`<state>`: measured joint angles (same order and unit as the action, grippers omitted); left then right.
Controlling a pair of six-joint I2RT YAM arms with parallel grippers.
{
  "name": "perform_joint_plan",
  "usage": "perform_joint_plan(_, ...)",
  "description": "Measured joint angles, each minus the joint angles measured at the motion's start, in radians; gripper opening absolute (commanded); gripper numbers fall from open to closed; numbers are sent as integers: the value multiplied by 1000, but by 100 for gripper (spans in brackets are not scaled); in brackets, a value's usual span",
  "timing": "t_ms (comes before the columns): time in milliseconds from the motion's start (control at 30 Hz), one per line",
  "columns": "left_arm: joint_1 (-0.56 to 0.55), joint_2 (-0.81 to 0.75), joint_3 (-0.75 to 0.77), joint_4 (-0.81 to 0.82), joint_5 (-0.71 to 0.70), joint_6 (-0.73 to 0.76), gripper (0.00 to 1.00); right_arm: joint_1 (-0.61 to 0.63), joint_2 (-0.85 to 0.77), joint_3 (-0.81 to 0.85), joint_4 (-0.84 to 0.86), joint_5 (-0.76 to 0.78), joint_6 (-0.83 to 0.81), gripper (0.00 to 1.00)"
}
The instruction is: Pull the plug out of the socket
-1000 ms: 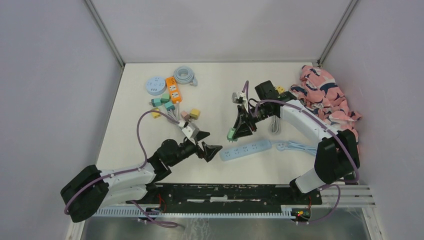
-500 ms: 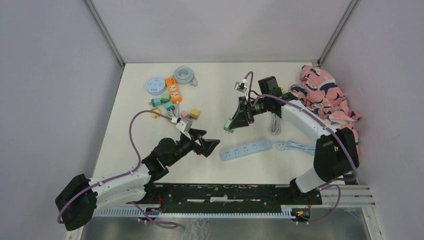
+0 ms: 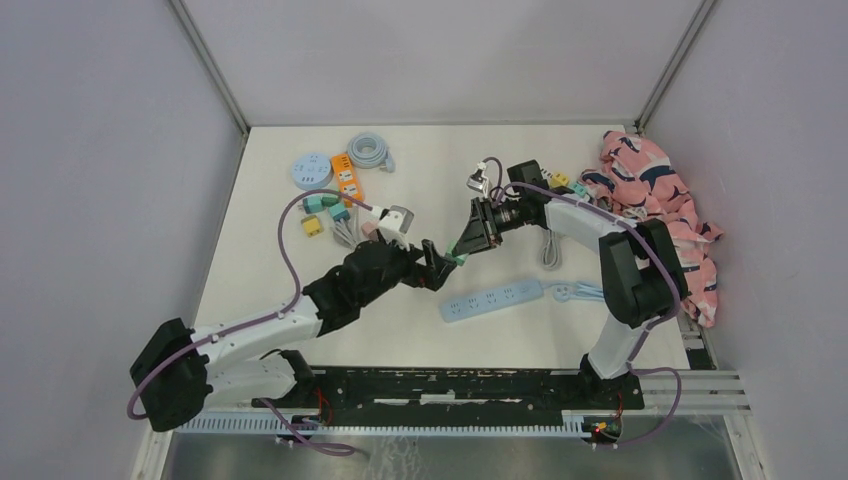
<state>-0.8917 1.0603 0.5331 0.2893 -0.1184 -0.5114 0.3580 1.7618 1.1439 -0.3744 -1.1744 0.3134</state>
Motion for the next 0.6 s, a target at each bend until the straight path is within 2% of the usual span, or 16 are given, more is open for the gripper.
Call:
perform_joint_plan(200,-76,170,227,-215,-104,24,100,-5,27,1,-1,1,51,7)
perform_joint_plan(233,-87,201,262,-242,-121,32,97,-6,31,2,-3,0,56,7)
perform_joint_plan(333,-103,277,336,-309,-149,54,81,-6,37,5,-6,1,61,8)
perform_joint_plan(533,-106,385,430,-412,-169,86,72,-6,39,12,-8,0,64,8)
perform_joint_plan(600,-106,406,446,-433,-171,96,57,-6,39,15,-8,0,65,8)
